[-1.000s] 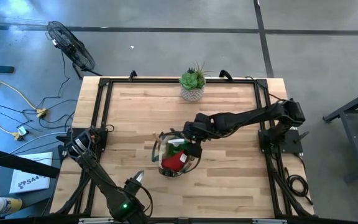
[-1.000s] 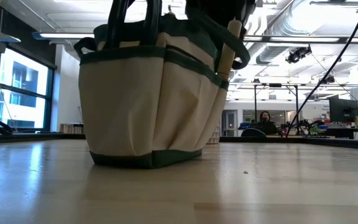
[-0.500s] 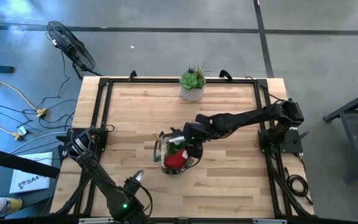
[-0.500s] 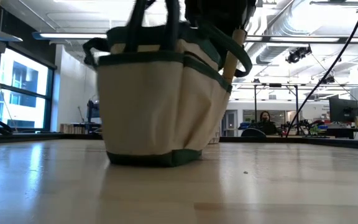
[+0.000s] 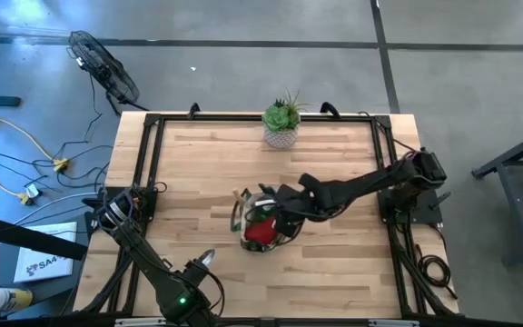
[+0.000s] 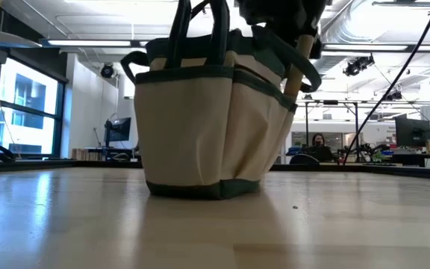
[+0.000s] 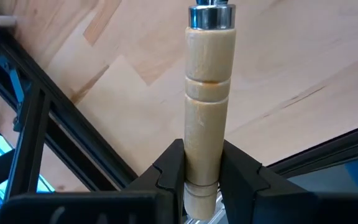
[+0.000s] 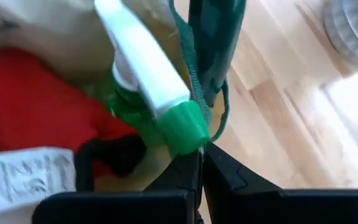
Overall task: Pick & Place Garden tools in Gardening bag
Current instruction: Put the trowel into the gardening bag
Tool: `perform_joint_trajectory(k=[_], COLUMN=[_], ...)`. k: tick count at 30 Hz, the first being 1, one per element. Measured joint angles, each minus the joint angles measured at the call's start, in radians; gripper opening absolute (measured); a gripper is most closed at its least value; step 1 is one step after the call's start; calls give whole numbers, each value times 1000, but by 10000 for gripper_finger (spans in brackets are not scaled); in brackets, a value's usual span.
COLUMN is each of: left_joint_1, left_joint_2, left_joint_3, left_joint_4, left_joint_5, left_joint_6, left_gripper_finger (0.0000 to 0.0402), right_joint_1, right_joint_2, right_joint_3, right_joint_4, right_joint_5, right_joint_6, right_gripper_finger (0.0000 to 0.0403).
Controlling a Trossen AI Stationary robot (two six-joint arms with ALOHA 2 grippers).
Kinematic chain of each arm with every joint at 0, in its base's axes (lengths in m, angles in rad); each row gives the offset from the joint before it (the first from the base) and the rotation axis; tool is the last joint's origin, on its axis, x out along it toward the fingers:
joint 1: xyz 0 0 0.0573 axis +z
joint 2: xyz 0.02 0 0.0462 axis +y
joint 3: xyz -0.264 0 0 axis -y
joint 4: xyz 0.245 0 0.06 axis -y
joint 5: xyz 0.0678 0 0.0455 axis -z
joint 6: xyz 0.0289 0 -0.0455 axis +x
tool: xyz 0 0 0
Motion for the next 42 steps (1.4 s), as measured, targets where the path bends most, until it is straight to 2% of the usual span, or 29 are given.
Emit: perform_joint_trajectory(k=[6, 11, 17, 23, 30, 34, 42], left_joint_1=[-7, -22, -74, -114, -117, -106, -69], left_joint_2=[0, 0, 0, 0, 0, 0, 0], left_joint_3=[0, 0, 0, 0, 0, 0, -1], left_joint_4=[0, 0, -1, 0, 0, 7, 14], left_joint_5=[-50, -86, -125, -148, -156, -154, -77], left_joint_6=[70, 140, 157, 139, 131, 146, 165], left_gripper_finger=[64, 64, 64, 64, 64, 64, 64], right_joint_1=[69, 136, 239, 355, 452, 470, 466], right_joint_2=[0, 0, 0, 4, 37, 59, 56], right_joint_3=[0, 0, 0, 0, -1, 0, -1], right_joint_4=[-2, -9, -49, -17, 190, 221, 262], right_joint_5=[56, 70, 81, 34, 30, 33, 55], right_joint_6=[277, 480, 749, 948, 989, 980, 808], right_gripper_finger=[4, 4, 4, 4, 4, 3, 4])
